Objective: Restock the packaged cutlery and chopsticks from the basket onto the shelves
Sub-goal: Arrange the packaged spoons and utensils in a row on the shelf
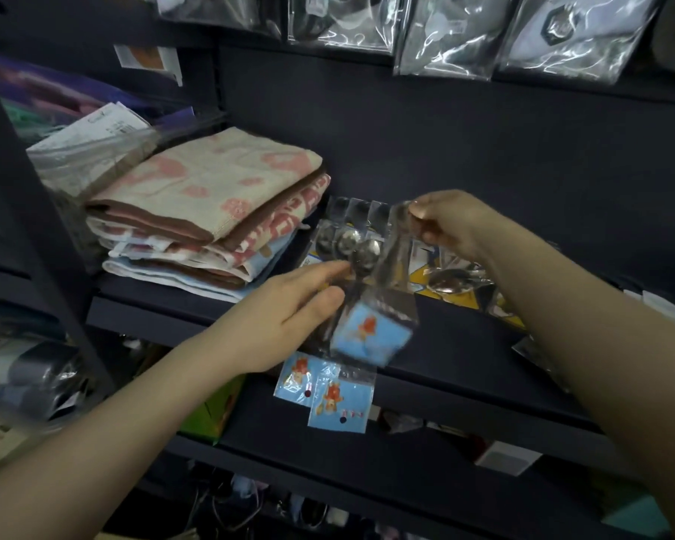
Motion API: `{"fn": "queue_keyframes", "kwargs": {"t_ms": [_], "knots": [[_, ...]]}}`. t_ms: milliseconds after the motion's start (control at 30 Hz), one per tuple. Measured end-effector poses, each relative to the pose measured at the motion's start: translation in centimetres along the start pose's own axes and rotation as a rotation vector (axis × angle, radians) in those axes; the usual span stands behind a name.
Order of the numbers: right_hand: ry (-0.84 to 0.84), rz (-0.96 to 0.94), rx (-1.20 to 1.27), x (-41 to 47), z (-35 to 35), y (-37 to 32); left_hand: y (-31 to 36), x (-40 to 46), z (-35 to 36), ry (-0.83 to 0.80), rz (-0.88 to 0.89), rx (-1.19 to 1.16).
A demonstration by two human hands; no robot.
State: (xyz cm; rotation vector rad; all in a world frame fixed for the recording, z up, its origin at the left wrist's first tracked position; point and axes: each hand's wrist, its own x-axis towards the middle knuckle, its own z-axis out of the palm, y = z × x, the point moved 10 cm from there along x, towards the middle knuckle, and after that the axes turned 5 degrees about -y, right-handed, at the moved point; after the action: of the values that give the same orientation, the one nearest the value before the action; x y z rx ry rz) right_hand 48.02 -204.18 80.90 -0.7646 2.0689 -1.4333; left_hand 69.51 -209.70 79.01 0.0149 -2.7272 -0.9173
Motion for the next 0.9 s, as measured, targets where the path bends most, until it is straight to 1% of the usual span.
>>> {"fn": "queue_keyframes", "kwargs": {"t_ms": [33, 133, 200, 267, 367, 467, 533, 633, 733, 900], "knots": [[-0.028, 0.004, -0.043, 0.1, 0.4, 0.3, 0.1, 0.1, 0.6, -0.047, 0.006, 0.039], [-0.05, -0.009, -0.131, 0.6, 1.6, 1.2, 0.5, 0.1, 3.1, -0.203, 0.019, 0.353], [-0.041, -0.04, -0.147, 0.9, 2.3, 1.4, 0.3, 0.2, 3.8, -0.221, -0.002, 0.493], [-0.034, -0.06, -0.178, 1.0, 2.9, 1.4, -0.1, 0.5, 3.7, -0.228, -0.037, 0.548], [-0.011, -0.074, -0.305, 1.3, 3.5, 1.5, -0.2, 1.2, 3.6, -0.228, -0.036, 0.566], [0.045, -0.108, -0.508, 1.5, 3.3, 1.2, -0.4, 1.6, 3.6, -0.219, -0.029, 0.553], [0.065, -0.106, -0.607, 1.3, 3.2, 0.8, -0.9, 1.6, 3.9, -0.241, -0.046, 0.559], [0.059, -0.107, -0.617, 1.5, 3.5, 0.3, -1.1, 1.2, 3.6, -0.234, -0.056, 0.499], [0.037, -0.109, -0.625, 2.2, 4.2, 0.4, -1.5, 0.7, 2.8, -0.19, -0.071, 0.515], [0.02, -0.179, -0.576, 3.2, 4.9, -0.3, -2.1, 0.3, 3.2, -0.215, -0.07, 0.504]]}}
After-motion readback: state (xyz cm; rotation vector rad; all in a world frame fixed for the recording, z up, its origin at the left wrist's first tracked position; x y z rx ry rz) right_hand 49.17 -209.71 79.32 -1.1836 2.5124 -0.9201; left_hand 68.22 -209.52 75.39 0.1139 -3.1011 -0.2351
